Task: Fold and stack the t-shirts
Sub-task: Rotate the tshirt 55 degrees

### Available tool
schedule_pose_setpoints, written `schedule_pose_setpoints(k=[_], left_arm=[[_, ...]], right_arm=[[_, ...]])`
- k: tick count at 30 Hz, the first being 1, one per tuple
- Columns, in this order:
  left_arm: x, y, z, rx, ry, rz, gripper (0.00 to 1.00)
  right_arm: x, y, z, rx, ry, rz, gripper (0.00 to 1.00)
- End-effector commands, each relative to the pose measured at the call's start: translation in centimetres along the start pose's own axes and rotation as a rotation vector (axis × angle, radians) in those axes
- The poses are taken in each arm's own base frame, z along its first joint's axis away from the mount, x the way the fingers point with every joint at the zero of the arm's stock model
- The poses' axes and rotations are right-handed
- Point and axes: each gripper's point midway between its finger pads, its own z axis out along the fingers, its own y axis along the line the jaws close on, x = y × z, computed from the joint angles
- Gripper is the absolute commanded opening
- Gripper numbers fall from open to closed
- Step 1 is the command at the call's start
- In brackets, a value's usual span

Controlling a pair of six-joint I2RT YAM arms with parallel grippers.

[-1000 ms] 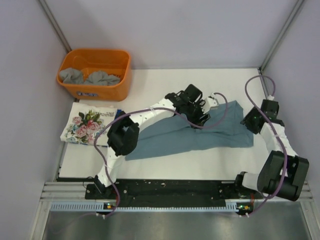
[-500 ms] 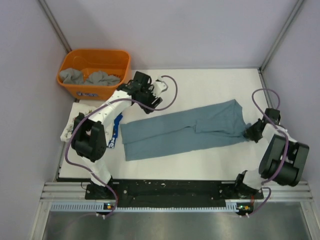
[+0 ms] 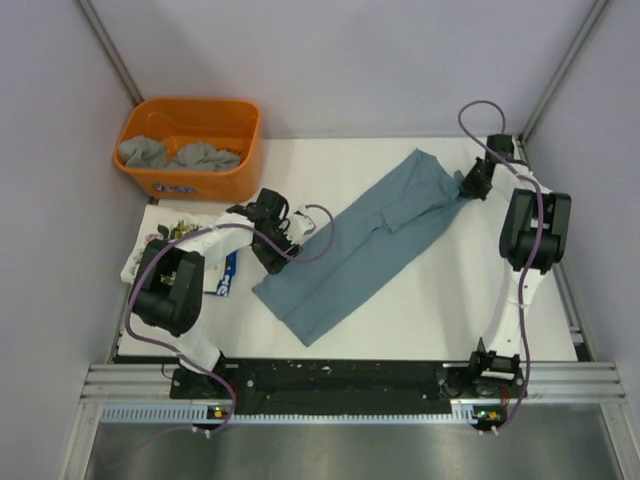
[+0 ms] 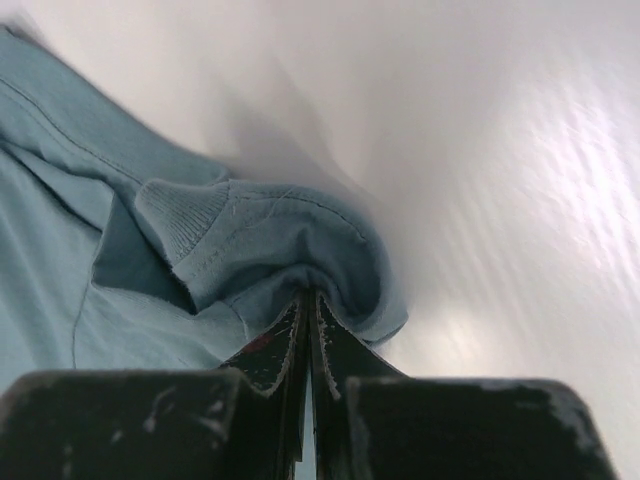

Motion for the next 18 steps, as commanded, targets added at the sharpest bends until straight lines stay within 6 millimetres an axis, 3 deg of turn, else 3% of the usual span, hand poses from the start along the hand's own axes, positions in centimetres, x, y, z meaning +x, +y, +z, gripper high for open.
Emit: schedule_pose_setpoints(k=[1, 6, 10, 12, 15, 18], left_arm=[[0.1, -1.4, 1.5, 0.016, 0.011, 0.026, 0.65], [2.5, -7.2, 2.5, 0.065, 0.102, 0.265, 0.63], [4.3, -12.6, 1.7, 0.218, 0.114, 0.374, 0.63], [4.2, -14.3, 1.0, 0.283, 0.088, 0.380, 0.62], [3.2, -13.5, -0.2, 0.242, 0.055, 0.366, 0.63], [1.8, -11.3, -2.4, 0.163, 0.008, 0.353, 0.64]], right_arm=[[-1.6, 2.3, 2.2, 0.021, 0.019, -0.042, 0.00], [-4.8, 4.9, 4.1, -0.056, -0.010, -0.127, 0.00], [-7.9, 6.3, 4.5, -0.077, -0.086, -0.174, 0.00], [-9.0, 6.9, 4.5, -0.093, -0.116, -0.203, 0.08], [-10.3, 8.2, 3.2, -0.142, -0.149, -0.268, 0.25], [-12.0, 9.2, 0.0, -0.159, -0.205, -0.349, 0.36]])
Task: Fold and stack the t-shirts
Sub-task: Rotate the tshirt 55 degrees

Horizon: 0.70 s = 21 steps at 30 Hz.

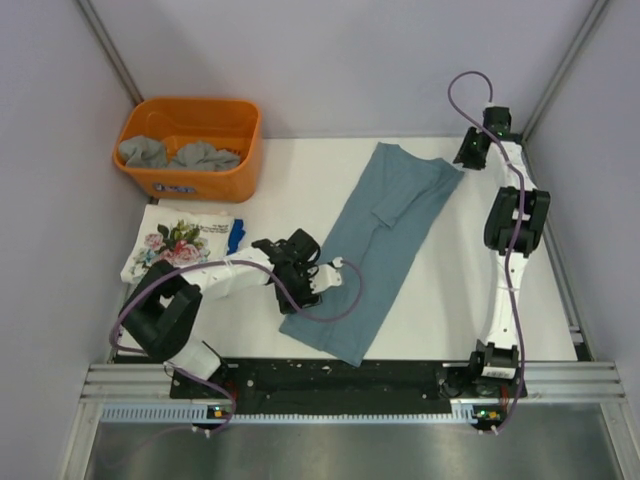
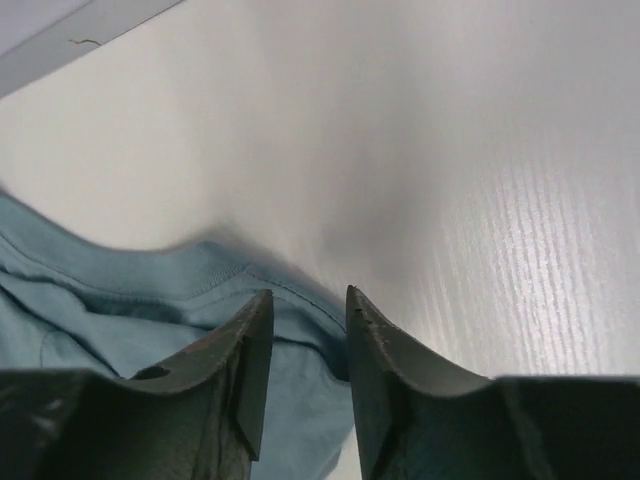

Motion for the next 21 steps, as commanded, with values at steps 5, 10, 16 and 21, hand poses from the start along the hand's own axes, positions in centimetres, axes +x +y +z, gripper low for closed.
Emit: schedule_pose_setpoints(k=[5, 10, 16, 21], left_arm=[[-1.0, 1.9, -7.5, -0.090, -0.070, 0.001, 0.67], [-2.4, -1.8, -8.7, 0.071, -0.217, 0.139, 0.68], [-1.1, -5.0, -6.6, 0.177, -0.303, 0.351, 0.69], [0.0, -5.0, -4.5, 0.147, -0.316, 0.483, 0.71]], right_arm=[[-7.3, 5.2, -12.6, -0.154, -0.211, -0.238, 0.48], [-2.4, 12.4, -21.6, -0.409, -0.336, -0.457, 0.51], [10.3, 19.7, -32.7, -0.808, -0.584, -0.787, 0.56], [23.5, 20.9, -35.6, -0.990, -0.452, -1.173, 0.56]])
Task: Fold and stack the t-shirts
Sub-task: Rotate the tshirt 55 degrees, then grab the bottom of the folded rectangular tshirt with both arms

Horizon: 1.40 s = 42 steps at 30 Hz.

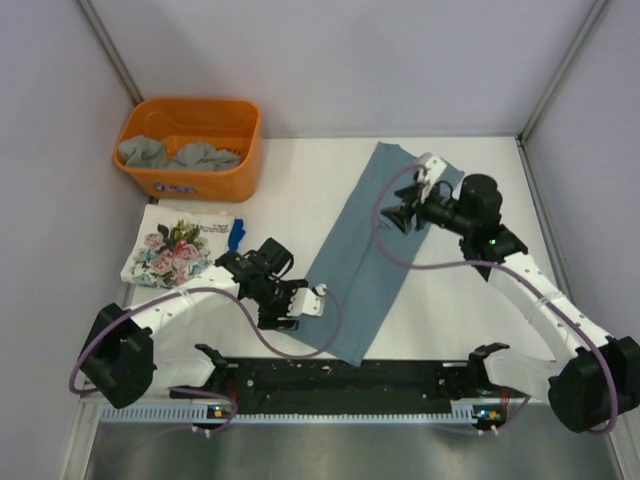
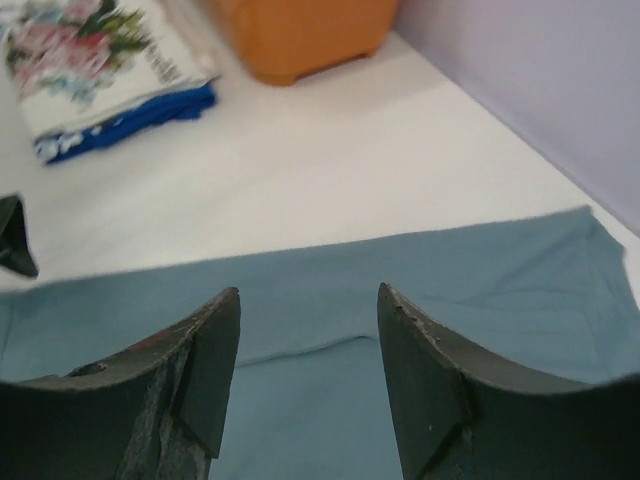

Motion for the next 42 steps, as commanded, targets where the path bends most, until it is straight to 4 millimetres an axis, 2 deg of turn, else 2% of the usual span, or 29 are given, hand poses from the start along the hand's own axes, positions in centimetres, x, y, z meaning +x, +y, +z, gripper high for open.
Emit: schedule_pose_setpoints(k=[1, 2, 5, 7, 9, 11, 14, 17, 21, 25, 27, 29, 31, 33, 35, 37, 42], left_arm=[[-0.6, 0.4, 1.2, -0.019, -0.078, 0.203, 0.71], [-0.2, 0.3, 1.6, -0.016, -0.071, 0.223, 0.71], [0.9, -0.1, 2.4, -0.014, -0.054, 0.247, 0.71], [1.4, -0.3, 2.8, -0.011, -0.046, 0.253, 0.71], [1.5, -0.4, 3.0, -0.010, -0.044, 0.257, 0.71], [1.5, -0.6, 3.2, -0.002, -0.047, 0.255, 0.70], [2.0, -0.8, 3.5, 0.013, -0.029, 0.257, 0.68], [2.4, -0.9, 3.7, 0.021, -0.005, 0.252, 0.63], [2.9, -0.9, 3.8, 0.022, 0.019, 0.245, 0.56], [3.5, -0.9, 4.0, 0.023, 0.046, 0.241, 0.52], [3.7, -1.0, 4.2, 0.029, 0.054, 0.243, 0.47], [3.8, -1.1, 4.3, 0.038, 0.059, 0.238, 0.38], [3.8, -1.0, 4.3, 0.040, 0.065, 0.232, 0.19], [3.2, -0.7, 4.0, 0.036, 0.060, 0.225, 0.00], [1.7, 0.8, 3.1, -0.019, 0.043, 0.191, 0.00], [-0.4, 3.6, 1.7, -0.116, 0.020, 0.138, 0.00], [-5.3, 9.8, -0.9, -0.265, -0.038, 0.000, 0.00]], right_arm=[[5.6, 8.5, -0.9, -0.295, 0.121, -0.284, 0.56], [7.3, 10.7, -1.8, -0.365, 0.149, -0.309, 0.56], [9.9, 16.9, -4.4, -0.582, 0.120, -0.375, 0.56], [12.7, 20.3, -6.0, -0.692, 0.129, -0.449, 0.57], [15.7, 22.4, -7.3, -0.758, 0.196, -0.536, 0.57], [18.0, 23.7, -8.2, -0.785, 0.279, -0.573, 0.57], [21.0, 26.2, -9.2, -0.867, 0.333, -0.641, 0.57], [22.8, 27.6, -9.2, -0.909, 0.357, -0.709, 0.56], [24.3, 28.1, -8.1, -0.908, 0.395, -0.752, 0.55], [25.4, 27.6, -7.4, -0.881, 0.431, -0.777, 0.53], [25.7, 27.8, -7.6, -0.891, 0.441, -0.770, 0.40], [25.9, 27.8, -7.7, -0.896, 0.450, -0.763, 0.18], [25.8, 27.8, -7.9, -0.898, 0.462, -0.761, 0.00], [25.5, 27.4, -8.1, -0.883, 0.475, -0.761, 0.00], [24.4, 26.8, -7.9, -0.831, 0.457, -0.748, 0.00], [22.5, 25.3, -7.1, -0.730, 0.425, -0.667, 0.00], [16.5, 18.9, -4.7, -0.420, 0.280, -0.497, 0.00]])
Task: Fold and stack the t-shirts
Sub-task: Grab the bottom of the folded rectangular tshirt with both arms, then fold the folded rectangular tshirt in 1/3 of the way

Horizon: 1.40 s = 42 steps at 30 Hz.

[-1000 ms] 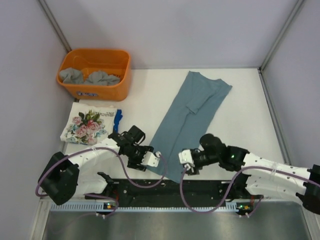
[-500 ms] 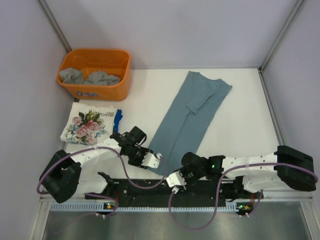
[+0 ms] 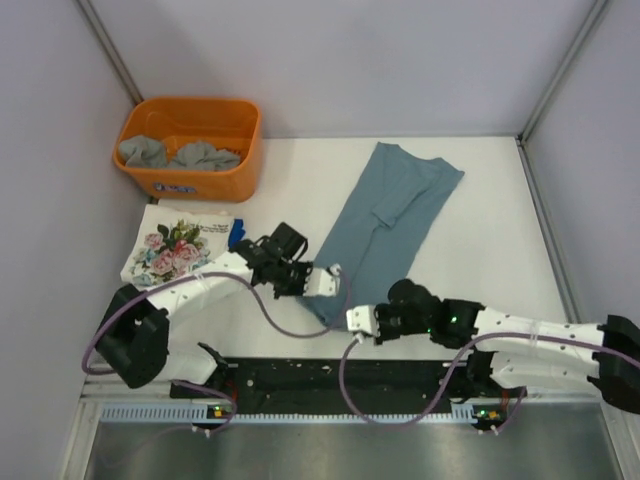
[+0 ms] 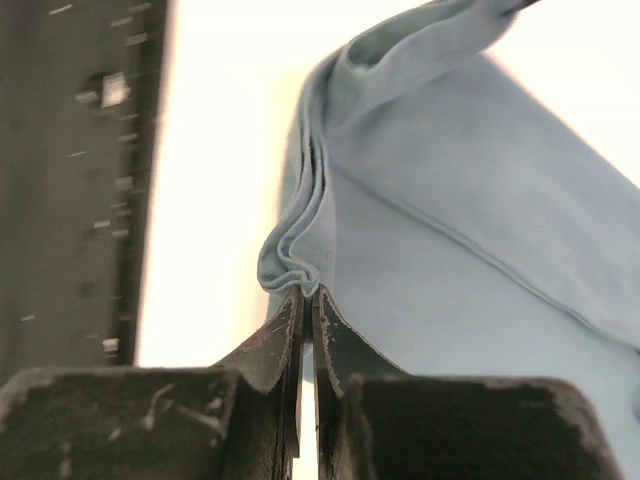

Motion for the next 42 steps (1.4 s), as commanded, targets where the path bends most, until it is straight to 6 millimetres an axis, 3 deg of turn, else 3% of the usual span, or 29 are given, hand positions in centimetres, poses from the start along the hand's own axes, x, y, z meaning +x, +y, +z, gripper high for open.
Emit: schedule_pose_setpoints(k=[1, 6, 11, 15, 18, 25, 36, 39, 42], left_arm=[[-4.5, 7.4, -2.3, -0.172, -0.067, -0.138, 0.00], [-7.1, 14.1, -3.1, -0.272, -0.074, -0.212, 0.00], [-9.0, 21.5, -3.5, -0.424, -0.070, -0.259, 0.00], [-8.9, 25.7, -2.7, -0.484, -0.032, -0.307, 0.00], [-8.2, 27.4, -1.1, -0.482, -0.013, -0.338, 0.00], [-7.6, 29.8, 1.7, -0.486, 0.019, -0.329, 0.00], [-6.6, 31.6, 5.4, -0.499, 0.035, -0.332, 0.01], [-6.6, 33.1, 5.3, -0.568, 0.033, -0.351, 0.19], [-7.1, 35.2, 4.4, -0.662, -0.002, -0.370, 0.41]], right_arm=[[-1.3, -8.1, -4.3, 0.329, -0.116, 0.174, 0.00], [1.7, -16.0, -9.1, 0.644, -0.129, 0.293, 0.00], [5.5, -20.6, -11.5, 0.792, -0.125, 0.359, 0.00], [8.3, -22.8, -12.2, 0.863, -0.086, 0.375, 0.00], [10.1, -24.3, -12.5, 0.901, -0.059, 0.387, 0.00], [14.2, -25.6, -11.6, 0.912, 0.021, 0.443, 0.00], [18.5, -26.9, -10.6, 0.885, 0.175, 0.487, 0.00], [19.5, -27.3, -10.6, 0.887, 0.215, 0.533, 0.00], [20.7, -28.4, -11.2, 0.934, 0.275, 0.554, 0.10]])
